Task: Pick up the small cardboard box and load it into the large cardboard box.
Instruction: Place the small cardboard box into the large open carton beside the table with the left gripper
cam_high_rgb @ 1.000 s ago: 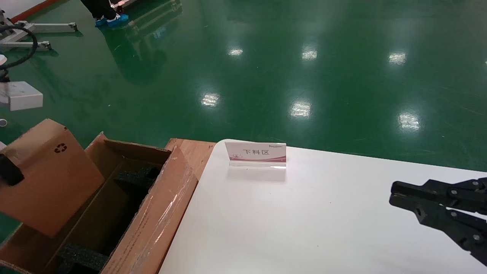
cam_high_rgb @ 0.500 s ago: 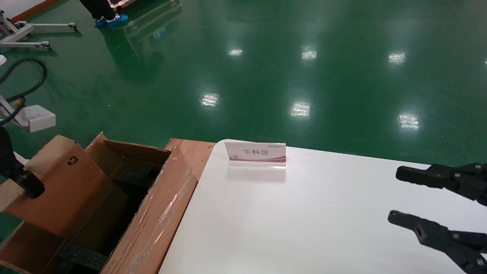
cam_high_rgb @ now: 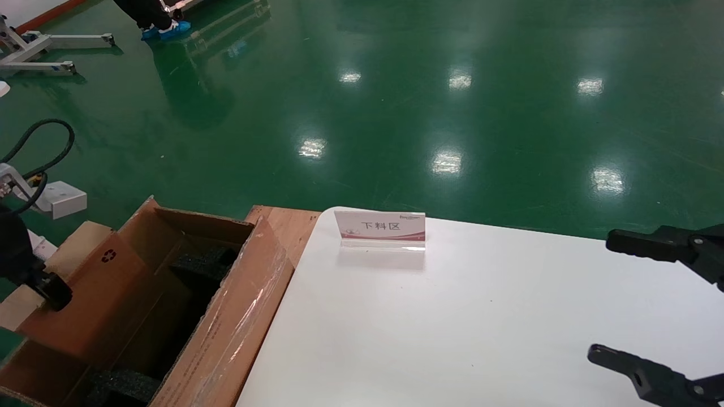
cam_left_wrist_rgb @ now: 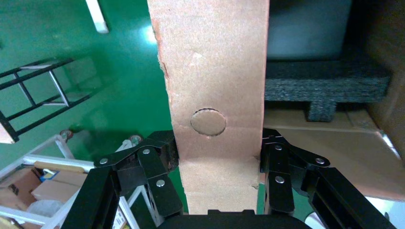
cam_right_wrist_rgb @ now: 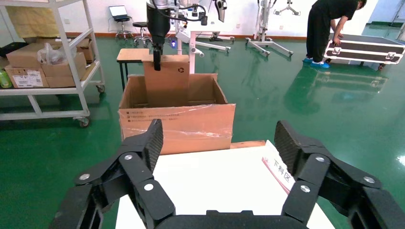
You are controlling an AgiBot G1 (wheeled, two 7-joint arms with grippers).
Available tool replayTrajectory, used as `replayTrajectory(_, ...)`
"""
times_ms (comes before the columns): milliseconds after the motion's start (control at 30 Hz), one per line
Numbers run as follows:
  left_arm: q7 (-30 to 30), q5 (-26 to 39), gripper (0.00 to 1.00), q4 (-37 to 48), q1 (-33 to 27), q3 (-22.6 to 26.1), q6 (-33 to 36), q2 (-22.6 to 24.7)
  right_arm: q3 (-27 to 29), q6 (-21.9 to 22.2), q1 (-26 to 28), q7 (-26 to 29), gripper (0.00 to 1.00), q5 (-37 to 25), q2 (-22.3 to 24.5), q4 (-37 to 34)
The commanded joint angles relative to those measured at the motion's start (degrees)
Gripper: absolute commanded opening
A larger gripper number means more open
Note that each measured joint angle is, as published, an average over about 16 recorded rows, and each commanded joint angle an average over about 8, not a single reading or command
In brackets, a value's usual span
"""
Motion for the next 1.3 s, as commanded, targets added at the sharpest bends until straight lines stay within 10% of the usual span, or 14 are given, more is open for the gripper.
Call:
replayTrajectory(33,0.17,0.19,0.0,0.6,0.89,0.08,-0.56,-0.25,-0.01,0.0,0.0,0.0,1.0,0.01,0.0,0.0)
replayTrajectory(1300,7.61,-6.09,0.0,20.28,18.76,-4.41,-5.61,2.56,-0.14,0.06,0.03,-0.07,1.0,0.1,0.06,0.0)
